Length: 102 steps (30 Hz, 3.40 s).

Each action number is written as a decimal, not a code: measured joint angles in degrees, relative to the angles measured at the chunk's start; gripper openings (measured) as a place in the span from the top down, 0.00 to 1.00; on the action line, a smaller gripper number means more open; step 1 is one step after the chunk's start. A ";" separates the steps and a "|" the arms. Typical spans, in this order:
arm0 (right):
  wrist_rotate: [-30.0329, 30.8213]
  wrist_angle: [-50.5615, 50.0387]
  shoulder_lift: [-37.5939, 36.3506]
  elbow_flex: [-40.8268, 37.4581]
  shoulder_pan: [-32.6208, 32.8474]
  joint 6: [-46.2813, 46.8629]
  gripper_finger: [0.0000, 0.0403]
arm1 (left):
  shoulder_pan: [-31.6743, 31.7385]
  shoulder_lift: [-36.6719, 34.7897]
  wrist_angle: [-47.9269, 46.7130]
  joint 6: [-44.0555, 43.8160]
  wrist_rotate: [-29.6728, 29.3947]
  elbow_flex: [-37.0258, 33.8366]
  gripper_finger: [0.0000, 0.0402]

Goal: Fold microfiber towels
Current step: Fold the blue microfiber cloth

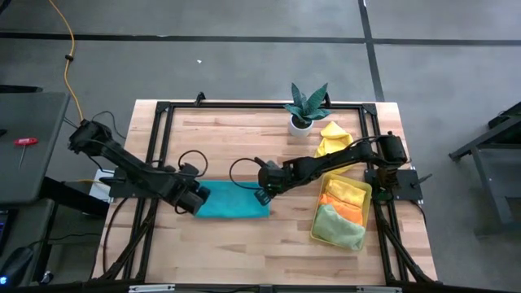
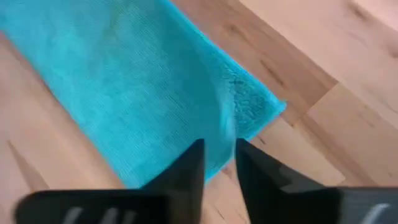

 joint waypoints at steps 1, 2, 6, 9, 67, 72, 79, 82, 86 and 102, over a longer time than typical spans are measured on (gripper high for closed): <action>0.47 -0.09 0.00 0.00 0.00 -0.13 0.77 | 0.00 -0.53 -0.52 0.00 0.11 0.00 0.82; 1.33 -0.23 -0.02 0.02 -0.08 -0.17 0.73 | 0.00 -0.97 -0.95 0.02 0.11 0.00 0.79; 2.23 -0.85 -0.64 0.03 -1.07 -2.09 0.62 | 0.00 -3.42 -1.76 1.68 0.35 0.00 0.71; 1.88 -1.68 -1.37 0.04 -2.35 -3.71 0.58 | 0.00 -6.02 -1.78 4.14 0.81 0.00 0.66; -10.52 -8.09 -3.56 -7.58 -1.69 -13.85 0.56 | 4.31 -26.15 2.60 10.27 5.74 0.04 0.65; -8.26 -1.20 -11.63 -16.13 -0.45 -7.25 0.56 | 2.65 -21.21 -0.30 4.05 8.17 0.07 0.78; -4.79 8.40 -21.94 -25.52 -0.32 -1.00 0.56 | -2.88 -10.29 0.06 -1.85 10.76 0.07 0.98; -4.64 9.72 -24.39 -27.70 -0.44 0.11 0.56 | -3.86 -5.65 0.37 -3.96 13.78 0.03 1.00; -4.66 10.16 -25.53 -28.85 -0.44 0.32 0.56 | -3.89 -1.12 3.67 -4.57 16.29 0.04 1.00; -5.25 12.38 -25.53 -28.85 -0.44 -1.66 0.56 | -1.11 8.03 14.35 -5.71 16.20 0.22 1.00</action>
